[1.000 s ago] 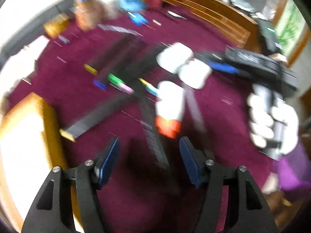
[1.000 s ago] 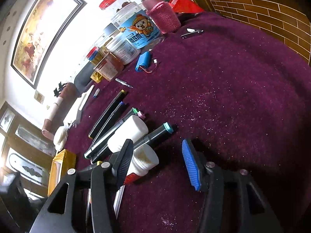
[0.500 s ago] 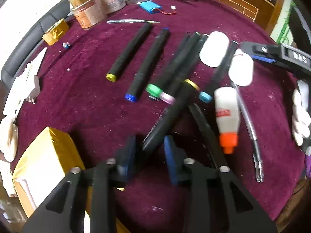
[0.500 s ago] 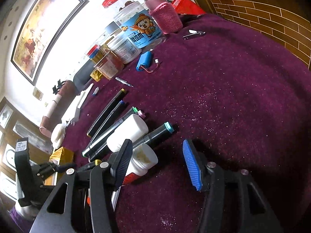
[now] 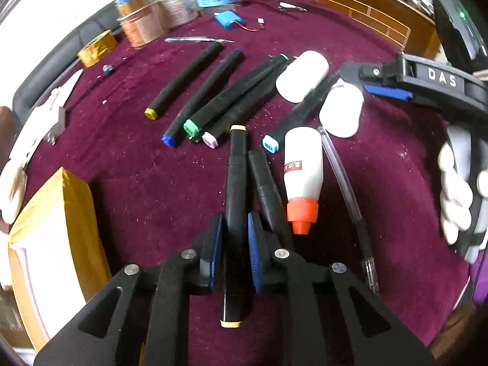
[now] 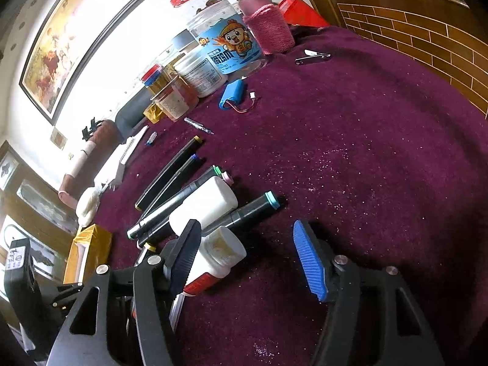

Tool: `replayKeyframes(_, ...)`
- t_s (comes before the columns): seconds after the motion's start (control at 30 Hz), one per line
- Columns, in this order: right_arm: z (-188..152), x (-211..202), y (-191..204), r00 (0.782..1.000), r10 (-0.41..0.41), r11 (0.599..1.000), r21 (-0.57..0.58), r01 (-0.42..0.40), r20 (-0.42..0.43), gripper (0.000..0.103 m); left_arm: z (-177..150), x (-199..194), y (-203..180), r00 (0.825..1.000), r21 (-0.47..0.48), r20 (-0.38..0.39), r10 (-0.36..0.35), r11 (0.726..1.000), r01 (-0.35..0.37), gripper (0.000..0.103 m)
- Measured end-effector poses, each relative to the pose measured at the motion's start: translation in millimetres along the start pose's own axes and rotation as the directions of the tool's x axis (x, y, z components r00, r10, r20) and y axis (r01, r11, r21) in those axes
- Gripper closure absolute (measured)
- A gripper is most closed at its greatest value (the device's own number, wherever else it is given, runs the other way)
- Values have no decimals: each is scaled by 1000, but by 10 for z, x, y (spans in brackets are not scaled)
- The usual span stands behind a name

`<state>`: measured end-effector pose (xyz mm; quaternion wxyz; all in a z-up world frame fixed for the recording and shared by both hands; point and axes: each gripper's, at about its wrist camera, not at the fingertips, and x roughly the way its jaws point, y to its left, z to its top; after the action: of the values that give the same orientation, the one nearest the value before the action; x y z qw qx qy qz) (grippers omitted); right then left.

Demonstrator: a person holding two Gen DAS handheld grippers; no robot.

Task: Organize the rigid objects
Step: 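Carry the marker toward the box with left tool while right tool grasps another black marker, then lower both held black markers into the white box and open both tools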

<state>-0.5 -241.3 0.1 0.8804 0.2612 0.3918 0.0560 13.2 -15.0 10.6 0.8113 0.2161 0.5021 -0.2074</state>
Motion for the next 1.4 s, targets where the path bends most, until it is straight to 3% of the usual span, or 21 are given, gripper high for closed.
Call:
replayKeyframes(0.07,-4,7,16,1000,1,1000,-13,-1,0,41,-16,-4,5,1000,-31,13,6,1000,-6,91)
replayKeyframes(0.23,-24,39,112,999,-33,997,-72,33,1,36,-265,-315,66,985,-169,131,-114,976,135,91)
replayKeyframes(0.33,-31,41,111,999,-35,997,-74,35,2,35,-465,-709,171,940,-250,285,-186,932,261,91)
replayKeyframes(0.4,-32,40,107,999,-35,997,-72,35,3,36,-645,-998,251,895,-285,395,-208,898,335,91)
replayKeyframes(0.5,-21,3,140,998,-63,996,-66,61,-22,38,-854,-1283,370,851,-316,487,-195,869,380,91)
replayKeyframes(0.53,-26,-57,171,999,-43,997,-58,41,-30,46,-914,-1355,414,842,-319,504,-192,865,388,91)
replayKeyframes(0.63,-108,-405,494,996,86,990,-109,-90,-34,48,-1001,-1446,538,840,-327,522,-148,875,357,91)
replayKeyframes(0.7,-228,-555,828,995,91,970,-220,-99,-49,48,-1071,-1480,606,837,-337,531,-129,875,348,91)
replayKeyframes(0.83,-587,-357,1278,973,91,936,-316,-157,-212,50,-1177,-1439,740,826,-368,548,-134,848,382,91)
replayKeyframes(1.0,-883,99,1464,954,-33,930,-358,-79,-297,58,-1381,-1425,914,825,-413,554,-115,822,392,91)
replayKeyframes(1.17,-958,366,1684,954,-177,897,-439,55,-242,59,-1580,-1495,1135,823,-458,564,-70,802,382,91)
replayKeyframes(1.2,-951,398,1718,953,-199,890,-449,78,-229,62,-1610,-1499,1168,822,-465,566,-63,799,381,91)
replayKeyframes(1.3,-953,448,1766,945,-280,854,-495,164,-171,84,-1703,-1477,1244,821,-486,568,-58,782,391,91)
replayKeyframes(1.4,-924,393,1684,948,-269,858,-490,155,-169,90,-1781,-1410,1336,826,-514,561,-50,762,395,91)
